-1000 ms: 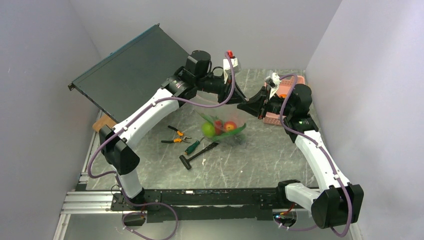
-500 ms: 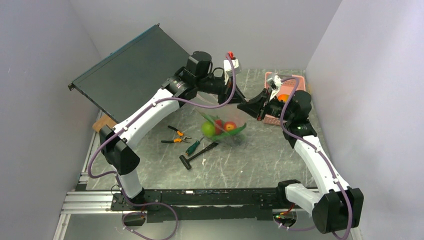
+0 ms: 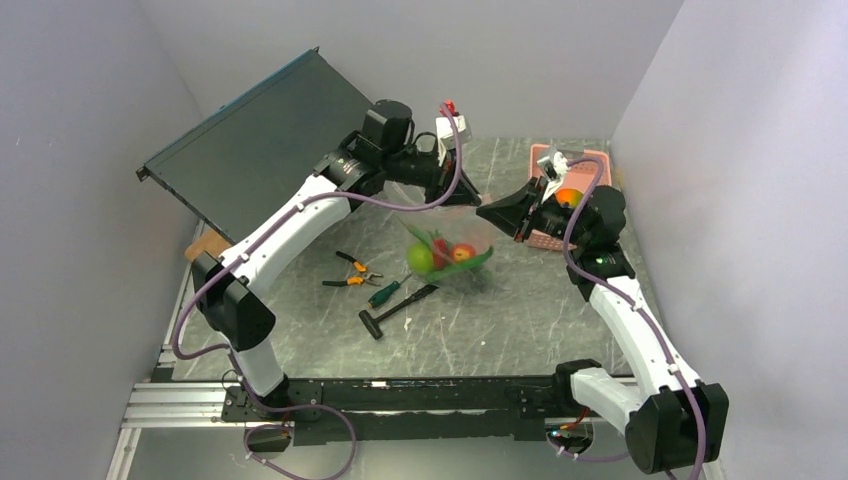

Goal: Place the food in the zip-top bag and seal the zipper
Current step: Zip the zipper food storage bag at the center of the board.

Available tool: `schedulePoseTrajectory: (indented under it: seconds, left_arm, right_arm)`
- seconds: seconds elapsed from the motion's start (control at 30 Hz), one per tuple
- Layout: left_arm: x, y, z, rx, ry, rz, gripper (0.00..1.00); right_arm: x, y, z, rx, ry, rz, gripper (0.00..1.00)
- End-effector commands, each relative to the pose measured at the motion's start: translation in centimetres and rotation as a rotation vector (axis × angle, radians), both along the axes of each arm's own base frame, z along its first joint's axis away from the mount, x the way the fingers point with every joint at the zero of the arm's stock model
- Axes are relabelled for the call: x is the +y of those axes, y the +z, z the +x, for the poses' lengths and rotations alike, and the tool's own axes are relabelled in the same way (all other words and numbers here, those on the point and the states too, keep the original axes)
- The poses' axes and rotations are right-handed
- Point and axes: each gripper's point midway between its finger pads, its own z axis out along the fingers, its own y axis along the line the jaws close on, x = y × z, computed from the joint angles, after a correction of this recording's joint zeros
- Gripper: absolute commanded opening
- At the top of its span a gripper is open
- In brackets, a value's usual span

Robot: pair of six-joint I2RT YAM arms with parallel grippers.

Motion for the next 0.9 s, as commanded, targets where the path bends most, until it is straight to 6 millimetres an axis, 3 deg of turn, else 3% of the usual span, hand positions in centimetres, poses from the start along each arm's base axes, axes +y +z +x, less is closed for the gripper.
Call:
schedulePoseTrajectory:
  seconds: [0.0,0.1,0.13,0.2,0.4,0.53,0.57,0.87]
  left_arm:
    - [2.2,1.7,-0.4,-0.009,0.031,-0.009,0.0]
    - [2.2,2.2,-0.6,-0.011,0.022,-0.026,0.0]
    - [2.2,2.4,-0.6,-0.015,0.022,-0.03,0.0]
    - [2.2,2.4,-0.6,-0.01,0.022,-0.024,0.0]
    - [1.7,2.5,-0.5,0.021,0.008,-0.007,0.0]
    - [1.7,2.8,-0.6,0.008,0.012,-0.024,0.0]
    - [1.7,2.9,-0.6,0.007,0.012,-0.025,0.0]
    - [1.2,2.5,-0.5,0.016,0.004,-0.018,0.0]
  right_arm:
    - [0.0,2.9,-0.8,-0.11,0.083,-0.038,0.01]
    - [0.3,2.6,-1.3,-0.071,0.141,-0.081,0.23]
    - [0.2,2.4,-1.4,-0.052,0.15,-0.093,0.35]
    - [0.4,2.4,-1.3,-0.044,0.18,-0.101,0.44]
    - [1.3,2.2,-1.2,0.013,0.308,-0.115,0.44]
    - [1.5,2.7,-1.6,-0.006,0.347,-0.117,0.23]
    - [1.5,2.7,-1.6,-0.005,0.354,-0.118,0.21]
    - [1.8,3.2,-1.3,-0.018,0.381,-0.1,0.27]
